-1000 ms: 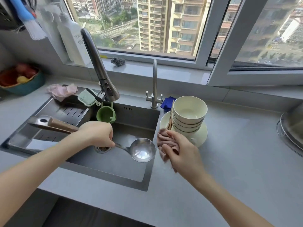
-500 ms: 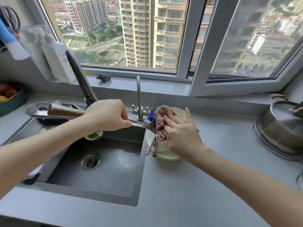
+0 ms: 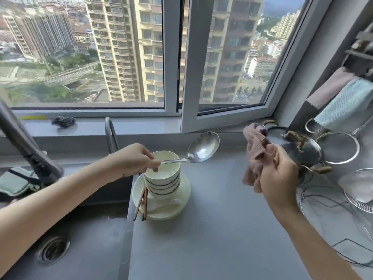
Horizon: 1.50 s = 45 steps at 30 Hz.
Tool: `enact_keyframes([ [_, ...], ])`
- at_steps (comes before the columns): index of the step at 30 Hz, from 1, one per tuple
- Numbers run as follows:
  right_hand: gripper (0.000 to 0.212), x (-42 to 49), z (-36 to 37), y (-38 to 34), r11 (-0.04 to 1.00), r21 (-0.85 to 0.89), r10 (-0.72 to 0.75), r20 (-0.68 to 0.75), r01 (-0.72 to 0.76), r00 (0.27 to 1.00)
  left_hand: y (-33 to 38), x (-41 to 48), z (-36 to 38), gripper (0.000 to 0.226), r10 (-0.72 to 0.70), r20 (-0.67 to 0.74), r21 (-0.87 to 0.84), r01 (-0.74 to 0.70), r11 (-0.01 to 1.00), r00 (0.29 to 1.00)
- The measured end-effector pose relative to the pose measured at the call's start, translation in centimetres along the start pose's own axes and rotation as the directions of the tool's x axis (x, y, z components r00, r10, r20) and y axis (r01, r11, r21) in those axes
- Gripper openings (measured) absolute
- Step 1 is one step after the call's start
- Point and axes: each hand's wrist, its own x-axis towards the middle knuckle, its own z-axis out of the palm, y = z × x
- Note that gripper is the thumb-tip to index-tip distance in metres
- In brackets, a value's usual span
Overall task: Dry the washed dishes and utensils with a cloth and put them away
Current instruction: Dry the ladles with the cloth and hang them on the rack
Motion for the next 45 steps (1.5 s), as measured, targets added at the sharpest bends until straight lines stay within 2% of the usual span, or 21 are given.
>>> enact_keyframes([
  [2,0.036,-0.5,0.8,0.0,0.995,0.054,-0.091,0.07,0.087,0.993,1.5,0.7,1.0,0.029,0.01,0.185,-0.275,0.042,0.96,0.983],
  [3,0.045,-0.9,1.5,0.7,0.979,-0.057,-0.187,0.123,0.195,0.975,2.2,1.0,1.6,0.03,0.042,0.245,-0.32,0.04,0.947,0.969],
  [5,0.054,-0.2,2.5,3.2,0.805,-0.39,-0.356,0.285,0.446,0.89,3.8,1.4,2.8,0.035,0.121,0.333,-0.331,-0.004,0.944,0.935],
  [6,0.056,0.8,2.7,3.9,0.71,-0.479,-0.388,0.345,0.516,0.854,4.4,1.4,3.4,0.038,0.154,0.36,-0.312,-0.036,0.949,0.92],
  [7,0.057,1.9,2.8,4.4,0.665,-0.51,-0.392,0.382,0.545,0.837,4.8,1.5,3.9,0.041,0.181,0.371,-0.283,-0.075,0.956,0.911],
  [8,0.057,3.0,2.7,4.6,0.676,-0.492,-0.388,0.396,0.549,0.832,5.1,1.4,4.5,0.043,0.203,0.365,-0.26,-0.11,0.959,0.909],
  [10,0.053,4.7,2.0,4.7,0.765,-0.388,-0.392,0.352,0.514,0.85,5.6,1.4,5.5,0.043,0.235,0.33,-0.303,-0.133,0.944,0.914],
  [12,0.042,6.1,1.2,4.4,0.891,-0.229,-0.318,0.304,0.392,0.898,6.1,1.5,6.6,0.043,0.268,0.306,-0.395,-0.134,0.909,0.913],
  [14,0.03,7.4,1.0,4.1,0.972,-0.134,-0.148,0.297,0.194,0.943,6.6,1.8,7.6,0.044,0.293,0.304,-0.447,-0.136,0.884,0.907],
  [17,0.019,8.7,0.6,4.4,0.983,0.021,0.172,0.234,-0.182,0.957,6.9,2.3,8.5,0.046,0.326,0.308,-0.458,-0.161,0.874,0.894],
  [18,0.02,9.1,0.1,4.5,0.916,0.168,0.325,0.222,-0.365,0.919,7.1,2.4,8.6,0.046,0.337,0.304,-0.467,-0.169,0.868,0.891],
  [20,0.026,9.5,-0.6,4.7,0.582,0.508,0.536,0.347,-0.635,0.77,7.5,2.5,8.5,0.045,0.353,0.278,-0.492,-0.183,0.851,0.893],
  [21,0.027,9.5,-0.7,4.9,0.426,0.598,0.562,0.413,-0.679,0.717,7.8,2.7,8.5,0.045,0.36,0.26,-0.5,-0.194,0.844,0.896],
  [23,0.031,9.5,-0.1,5.1,0.269,0.721,0.565,0.419,-0.638,0.711,8.6,3.3,8.9,0.046,0.369,0.229,-0.522,-0.206,0.828,0.901],
  [25,0.052,9.2,0.9,5.2,0.199,0.803,0.591,0.36,-0.562,0.722,9.4,4.0,9.6,0.048,0.368,0.207,-0.564,-0.197,0.802,0.906],
  [28,0.013,9.1,2.0,4.5,0.173,0.829,0.616,0.331,-0.532,0.715,10.1,5.1,10.8,0.048,0.37,0.209,-0.616,-0.172,0.768,0.905],
  [31,0.014,9.4,2.5,4.0,0.107,0.829,0.666,0.351,-0.549,0.658,10.4,5.7,11.5,0.047,0.361,0.223,-0.608,-0.16,0.777,0.905],
  [38,0.027,11.7,-0.3,4.3,0.138,0.777,0.759,0.315,-0.614,0.569,8.3,5.7,11.4,0.042,0.385,0.363,-0.569,-0.125,0.813,0.849],
  [40,0.026,12.6,-1.5,5.1,0.13,0.828,0.772,0.261,-0.546,0.58,6.8,5.3,11.2,0.045,0.374,0.408,-0.549,-0.104,0.83,0.833],
  [42,0.027,13.3,-2.4,5.6,0.161,0.851,0.76,0.216,-0.499,0.613,6.2,4.6,11.6,0.035,0.382,0.428,-0.542,-0.105,0.834,0.819],
  [45,0.022,13.4,-2.8,5.9,0.245,0.84,0.726,0.172,-0.484,0.666,6.3,4.9,12.5,0.02,0.372,0.339,-0.534,-0.149,0.832,0.864],
])
